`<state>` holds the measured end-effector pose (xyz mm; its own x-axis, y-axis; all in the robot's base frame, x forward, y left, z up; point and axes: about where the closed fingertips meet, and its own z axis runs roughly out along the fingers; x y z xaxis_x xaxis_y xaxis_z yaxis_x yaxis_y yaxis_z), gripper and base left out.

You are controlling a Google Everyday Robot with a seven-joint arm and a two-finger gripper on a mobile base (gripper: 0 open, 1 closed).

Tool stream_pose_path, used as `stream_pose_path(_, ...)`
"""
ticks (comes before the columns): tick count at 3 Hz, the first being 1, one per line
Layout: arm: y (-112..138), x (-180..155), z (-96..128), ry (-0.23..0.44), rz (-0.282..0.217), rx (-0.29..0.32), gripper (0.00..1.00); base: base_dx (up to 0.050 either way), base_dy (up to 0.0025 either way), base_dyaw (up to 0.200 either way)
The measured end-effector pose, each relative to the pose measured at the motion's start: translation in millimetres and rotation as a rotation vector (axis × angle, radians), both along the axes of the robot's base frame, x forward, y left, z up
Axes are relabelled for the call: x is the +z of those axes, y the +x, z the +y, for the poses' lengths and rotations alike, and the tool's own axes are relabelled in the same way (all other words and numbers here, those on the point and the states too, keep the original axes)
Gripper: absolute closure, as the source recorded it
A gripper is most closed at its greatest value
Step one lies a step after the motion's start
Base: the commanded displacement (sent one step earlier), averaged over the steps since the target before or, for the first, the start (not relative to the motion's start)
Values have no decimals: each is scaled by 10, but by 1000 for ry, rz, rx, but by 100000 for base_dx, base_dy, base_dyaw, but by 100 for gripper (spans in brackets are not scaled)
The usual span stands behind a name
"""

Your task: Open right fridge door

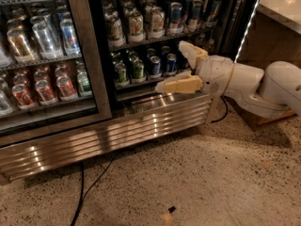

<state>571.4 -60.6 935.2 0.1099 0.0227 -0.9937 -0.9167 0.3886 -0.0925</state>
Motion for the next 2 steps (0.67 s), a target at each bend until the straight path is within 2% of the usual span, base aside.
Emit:
stream_pose_path(1,656,-441,290,25,40,-24,0,0,0,0)
stream_pose_path(2,656,-441,290,25,40,-24,0,0,0,0)
